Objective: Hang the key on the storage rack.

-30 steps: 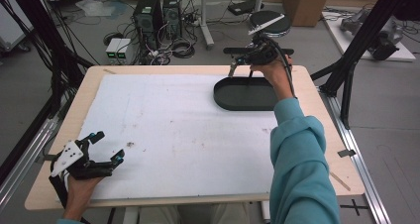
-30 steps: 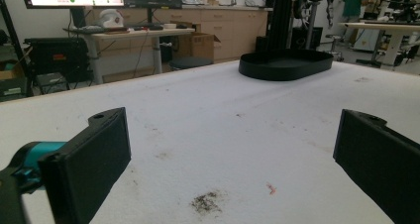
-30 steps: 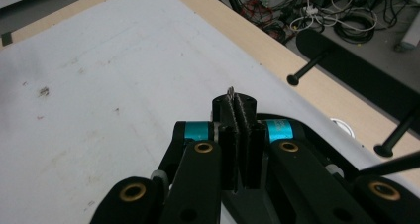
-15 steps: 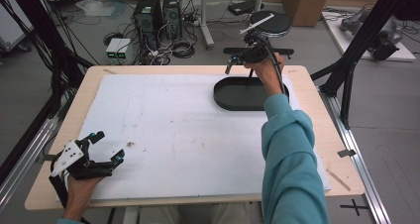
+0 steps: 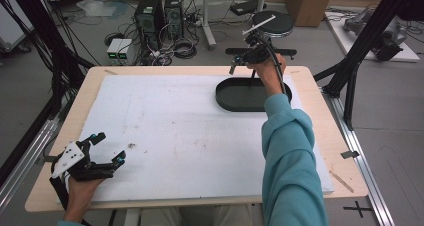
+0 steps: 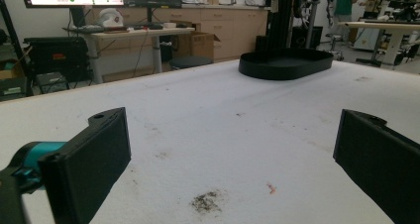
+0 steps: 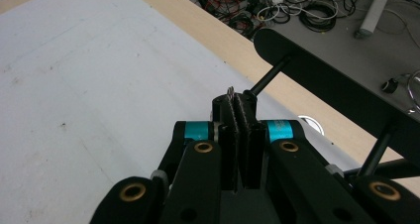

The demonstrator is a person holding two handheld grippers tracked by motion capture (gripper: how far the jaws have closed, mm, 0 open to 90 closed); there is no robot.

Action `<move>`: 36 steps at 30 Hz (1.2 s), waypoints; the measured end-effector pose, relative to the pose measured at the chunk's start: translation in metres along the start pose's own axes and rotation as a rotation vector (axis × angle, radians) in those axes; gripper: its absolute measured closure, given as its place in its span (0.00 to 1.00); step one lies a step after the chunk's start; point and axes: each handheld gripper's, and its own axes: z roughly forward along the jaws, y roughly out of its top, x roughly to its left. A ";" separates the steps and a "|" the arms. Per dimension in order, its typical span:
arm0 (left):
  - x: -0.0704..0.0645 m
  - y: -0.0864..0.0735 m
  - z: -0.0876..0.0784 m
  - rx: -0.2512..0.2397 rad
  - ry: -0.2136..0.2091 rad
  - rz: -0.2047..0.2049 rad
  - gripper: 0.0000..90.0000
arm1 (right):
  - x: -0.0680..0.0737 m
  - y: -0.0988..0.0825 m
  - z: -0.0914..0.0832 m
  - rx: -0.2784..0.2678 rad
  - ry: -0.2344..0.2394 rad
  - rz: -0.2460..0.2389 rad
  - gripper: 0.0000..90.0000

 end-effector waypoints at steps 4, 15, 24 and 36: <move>0.000 0.000 0.000 0.001 0.000 0.001 0.02 | 0.001 0.000 0.002 0.000 -0.001 0.007 0.99; 0.000 0.000 0.000 0.005 -0.002 0.006 0.02 | -0.002 0.000 0.003 -0.008 -0.031 -0.001 0.99; 0.000 0.000 0.001 -0.002 -0.002 0.003 0.02 | -0.007 -0.001 0.004 -0.024 -0.040 0.002 0.99; 0.000 0.000 0.001 -0.001 -0.001 0.003 0.02 | -0.012 -0.001 0.007 -0.044 -0.031 -0.034 0.98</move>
